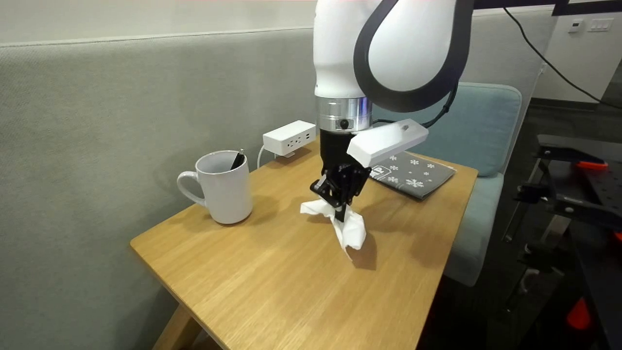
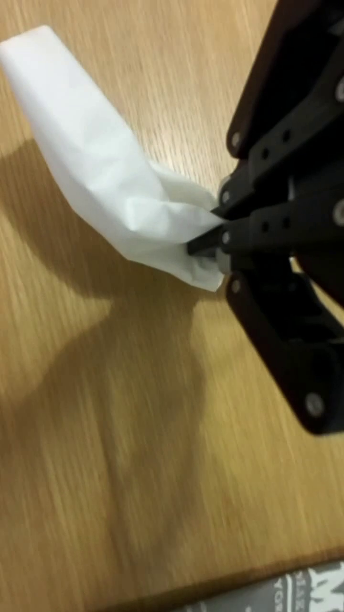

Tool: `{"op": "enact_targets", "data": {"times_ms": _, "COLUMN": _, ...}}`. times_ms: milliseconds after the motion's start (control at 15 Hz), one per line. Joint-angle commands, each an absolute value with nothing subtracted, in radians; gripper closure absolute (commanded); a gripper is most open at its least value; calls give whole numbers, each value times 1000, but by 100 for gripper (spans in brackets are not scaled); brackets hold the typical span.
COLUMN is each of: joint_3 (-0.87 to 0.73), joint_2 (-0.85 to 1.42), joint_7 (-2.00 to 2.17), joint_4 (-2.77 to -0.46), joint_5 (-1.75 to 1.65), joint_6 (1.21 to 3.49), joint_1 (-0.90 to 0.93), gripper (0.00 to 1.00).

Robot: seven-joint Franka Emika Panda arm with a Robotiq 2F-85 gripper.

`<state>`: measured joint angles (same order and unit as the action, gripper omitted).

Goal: Pick up the napkin and wipe the table

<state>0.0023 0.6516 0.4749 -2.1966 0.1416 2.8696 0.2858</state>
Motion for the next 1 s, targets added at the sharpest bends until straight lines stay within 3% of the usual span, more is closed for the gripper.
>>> {"op": "enact_targets", "data": {"times_ms": 0, "joint_3": 8, "joint_2": 618, "joint_7": 465, "joint_4": -2201, "joint_5": 146, "joint_6": 2912, "joint_1": 328, "gripper": 100}}
{"op": "enact_targets", "data": {"times_ms": 267, "joint_3": 37, "joint_2": 630, "joint_7": 452, "joint_4": -2158, "joint_5": 154, "joint_6": 2903, "joint_1": 340, "gripper": 100}}
{"op": "enact_targets", "data": {"times_ms": 333, "joint_3": 47, "joint_2": 630, "joint_7": 448, "joint_4": -2151, "joint_5": 156, "joint_6": 2895, "joint_1": 338, "gripper": 93}}
{"op": "enact_targets", "data": {"times_ms": 400, "joint_3": 48, "joint_2": 631, "joint_7": 449, "joint_4": -2145, "joint_5": 153, "joint_6": 2890, "joint_1": 343, "gripper": 72}}
{"op": "enact_targets", "data": {"times_ms": 933, "joint_3": 67, "joint_2": 622, "joint_7": 442, "joint_4": -2138, "joint_5": 157, "joint_6": 2892, "joint_1": 338, "gripper": 13}}
